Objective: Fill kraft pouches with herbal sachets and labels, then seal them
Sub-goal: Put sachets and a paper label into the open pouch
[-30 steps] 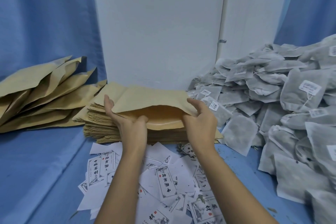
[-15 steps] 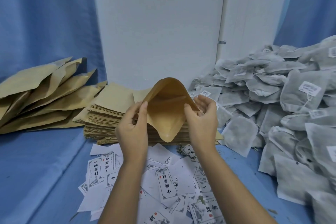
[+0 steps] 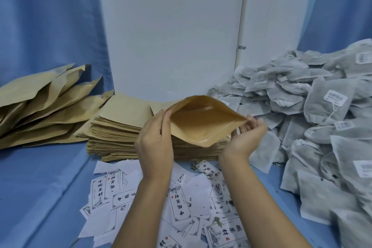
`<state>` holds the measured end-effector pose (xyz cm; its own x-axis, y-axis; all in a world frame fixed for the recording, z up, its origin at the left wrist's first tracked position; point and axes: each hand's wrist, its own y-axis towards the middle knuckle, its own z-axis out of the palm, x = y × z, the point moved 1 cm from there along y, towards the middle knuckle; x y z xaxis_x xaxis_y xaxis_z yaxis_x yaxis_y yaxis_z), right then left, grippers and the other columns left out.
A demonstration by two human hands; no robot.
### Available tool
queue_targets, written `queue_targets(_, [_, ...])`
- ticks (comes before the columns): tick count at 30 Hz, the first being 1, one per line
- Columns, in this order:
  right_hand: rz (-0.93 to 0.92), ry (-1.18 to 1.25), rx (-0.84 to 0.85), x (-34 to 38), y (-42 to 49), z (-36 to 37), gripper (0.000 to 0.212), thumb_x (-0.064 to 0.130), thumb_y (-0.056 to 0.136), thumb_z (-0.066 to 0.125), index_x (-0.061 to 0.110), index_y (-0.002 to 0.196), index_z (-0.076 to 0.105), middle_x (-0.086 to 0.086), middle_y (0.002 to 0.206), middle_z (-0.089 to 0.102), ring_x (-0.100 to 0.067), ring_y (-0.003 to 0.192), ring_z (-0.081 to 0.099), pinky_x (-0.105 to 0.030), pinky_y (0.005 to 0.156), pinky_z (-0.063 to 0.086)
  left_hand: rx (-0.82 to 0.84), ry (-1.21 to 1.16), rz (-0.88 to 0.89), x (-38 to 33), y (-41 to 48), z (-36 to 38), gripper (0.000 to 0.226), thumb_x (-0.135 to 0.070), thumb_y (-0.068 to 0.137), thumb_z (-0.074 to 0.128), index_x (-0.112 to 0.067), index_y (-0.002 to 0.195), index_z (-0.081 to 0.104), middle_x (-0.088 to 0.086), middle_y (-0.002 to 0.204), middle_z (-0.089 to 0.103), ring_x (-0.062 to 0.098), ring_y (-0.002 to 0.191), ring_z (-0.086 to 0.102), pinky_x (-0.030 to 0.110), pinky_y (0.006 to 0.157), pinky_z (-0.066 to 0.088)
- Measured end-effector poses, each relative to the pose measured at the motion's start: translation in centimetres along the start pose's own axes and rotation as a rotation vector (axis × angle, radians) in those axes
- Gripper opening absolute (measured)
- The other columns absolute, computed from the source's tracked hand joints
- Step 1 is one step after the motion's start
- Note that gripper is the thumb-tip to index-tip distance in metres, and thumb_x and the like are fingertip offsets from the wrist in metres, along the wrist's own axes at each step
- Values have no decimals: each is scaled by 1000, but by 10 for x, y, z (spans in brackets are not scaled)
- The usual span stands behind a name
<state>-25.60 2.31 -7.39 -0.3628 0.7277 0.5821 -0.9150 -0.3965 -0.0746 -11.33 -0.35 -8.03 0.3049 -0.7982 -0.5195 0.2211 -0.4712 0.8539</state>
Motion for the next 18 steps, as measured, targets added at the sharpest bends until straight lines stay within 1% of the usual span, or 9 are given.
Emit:
queue_targets(2, [36, -72, -80, 4, 13, -7, 28, 23, 98, 37, 8, 110, 57, -3, 98, 58, -12, 93, 58, -15, 68, 47, -8, -7, 24, -4, -1, 3, 34, -20, 93, 49, 5, 98, 71, 14, 87, 72, 22, 77, 68, 22, 74, 50])
queue_targets(5, [65, -530, -89, 3, 38, -31, 13, 16, 93, 42, 12, 92, 54, -1, 79, 48, -13, 67, 44, -24, 58, 36, -28, -5, 34, -9, -2, 6, 33, -19, 94, 49, 6, 97, 71, 14, 82, 72, 20, 71, 65, 19, 72, 46])
queue_targets(6, [60, -699, -73, 2, 46, -40, 13, 15, 91, 43, 12, 86, 54, -3, 80, 47, -16, 69, 42, -29, 60, 38, -32, -12, 34, -11, -2, 7, 33, -19, 94, 49, 5, 97, 71, 14, 82, 72, 18, 70, 63, 19, 71, 46])
queue_targets(7, [34, -846, -63, 2, 55, -50, 14, 15, 89, 44, 11, 85, 56, -9, 90, 49, -22, 79, 45, -34, 69, 42, -33, -22, 37, -14, -2, 8, 32, -19, 94, 49, 5, 98, 71, 14, 82, 71, 16, 70, 61, 18, 71, 45])
queue_targets(8, [7, -962, -66, 3, 62, -58, 16, 16, 89, 45, 11, 90, 60, -12, 109, 49, -24, 97, 46, -40, 83, 45, -32, -31, 42, -17, -2, 10, 32, -19, 94, 49, 5, 98, 70, 13, 82, 71, 14, 70, 59, 17, 71, 45])
queue_targets(10, [-16, -1130, -102, 8, 71, -67, 26, 19, 90, 48, 10, 110, 63, -14, 143, 30, -29, 130, 29, -41, 105, 33, -27, -48, 48, -21, -3, 13, 33, -20, 94, 49, 4, 100, 70, 12, 83, 71, 13, 72, 60, 17, 72, 46])
queue_targets(12, [36, -1191, -96, 12, 76, -70, 32, 21, 90, 49, 11, 118, 60, -17, 150, 19, -31, 137, 18, -41, 110, 26, -25, -80, 12, -26, -5, 17, 34, -23, 94, 49, 3, 102, 70, 12, 86, 71, 16, 75, 63, 20, 73, 49])
queue_targets(15, [85, -1071, -124, 19, 80, -69, 29, 18, 87, 53, 15, 116, 55, -20, 148, 22, -36, 133, 28, -44, 109, 31, -24, -121, -59, -31, -9, 24, 37, -26, 94, 48, 2, 104, 70, 12, 89, 71, 17, 78, 63, 19, 75, 48])
queue_targets(18, [135, -855, -190, 23, 75, -67, 42, 13, 86, 55, 14, 128, 47, -19, 148, 18, -35, 119, 39, -39, 100, 39, -18, -110, -49, -32, -14, 27, 37, -26, 94, 49, 3, 103, 70, 13, 88, 71, 17, 76, 62, 19, 74, 47])
